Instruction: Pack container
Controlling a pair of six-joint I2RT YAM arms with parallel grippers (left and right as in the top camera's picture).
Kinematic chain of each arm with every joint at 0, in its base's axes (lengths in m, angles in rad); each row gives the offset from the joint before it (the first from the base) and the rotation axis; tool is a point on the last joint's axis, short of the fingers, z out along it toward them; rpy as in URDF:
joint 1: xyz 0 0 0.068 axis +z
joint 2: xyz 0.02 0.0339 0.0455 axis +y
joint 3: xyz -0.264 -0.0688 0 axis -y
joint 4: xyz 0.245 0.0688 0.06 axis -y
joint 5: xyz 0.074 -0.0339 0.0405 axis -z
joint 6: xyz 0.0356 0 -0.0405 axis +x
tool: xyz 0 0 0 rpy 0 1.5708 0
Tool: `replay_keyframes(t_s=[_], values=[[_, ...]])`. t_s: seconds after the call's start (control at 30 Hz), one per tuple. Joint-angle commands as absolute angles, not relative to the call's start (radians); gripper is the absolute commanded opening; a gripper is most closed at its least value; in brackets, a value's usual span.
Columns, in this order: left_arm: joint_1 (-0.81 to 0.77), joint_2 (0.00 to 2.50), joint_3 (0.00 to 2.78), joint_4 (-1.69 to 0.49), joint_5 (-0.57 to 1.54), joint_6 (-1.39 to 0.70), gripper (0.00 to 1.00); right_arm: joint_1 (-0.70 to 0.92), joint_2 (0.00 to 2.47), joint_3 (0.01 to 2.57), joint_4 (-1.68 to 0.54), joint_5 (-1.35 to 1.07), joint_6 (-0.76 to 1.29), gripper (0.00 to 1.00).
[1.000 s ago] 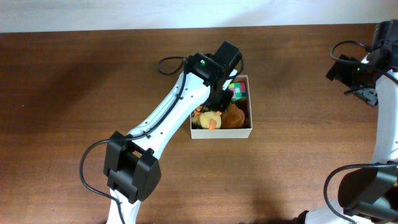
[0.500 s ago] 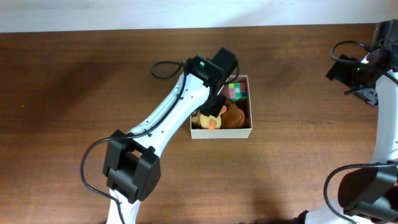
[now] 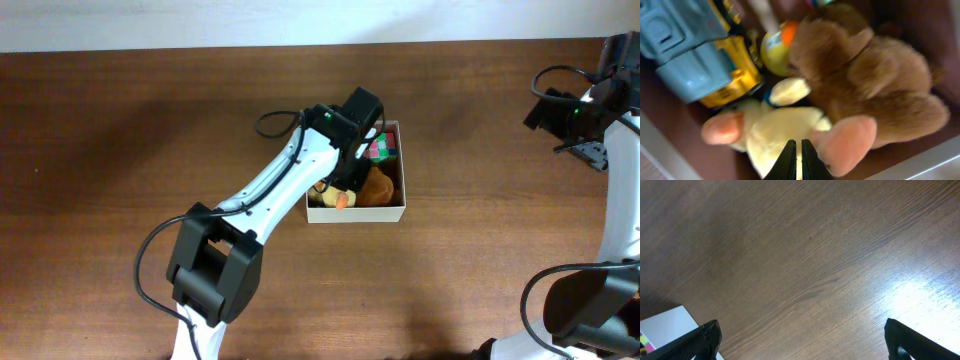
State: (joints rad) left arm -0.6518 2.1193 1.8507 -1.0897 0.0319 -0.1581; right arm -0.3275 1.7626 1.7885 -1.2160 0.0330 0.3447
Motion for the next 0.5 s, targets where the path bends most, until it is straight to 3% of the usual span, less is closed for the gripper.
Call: replay_keyframes(t_s=[0.0,0.47], values=[[-0.672,2.117,1.829,-1.068,0.068,-0.167,0.07,-0.327,1.76,1.784,-1.216,0.031,0.357,0.98],[-0.674,2.117,1.676,-0.925,0.064,-0.167,0.07,-0.327,1.76,1.784,-1.216,0.031,0.357,0.99]])
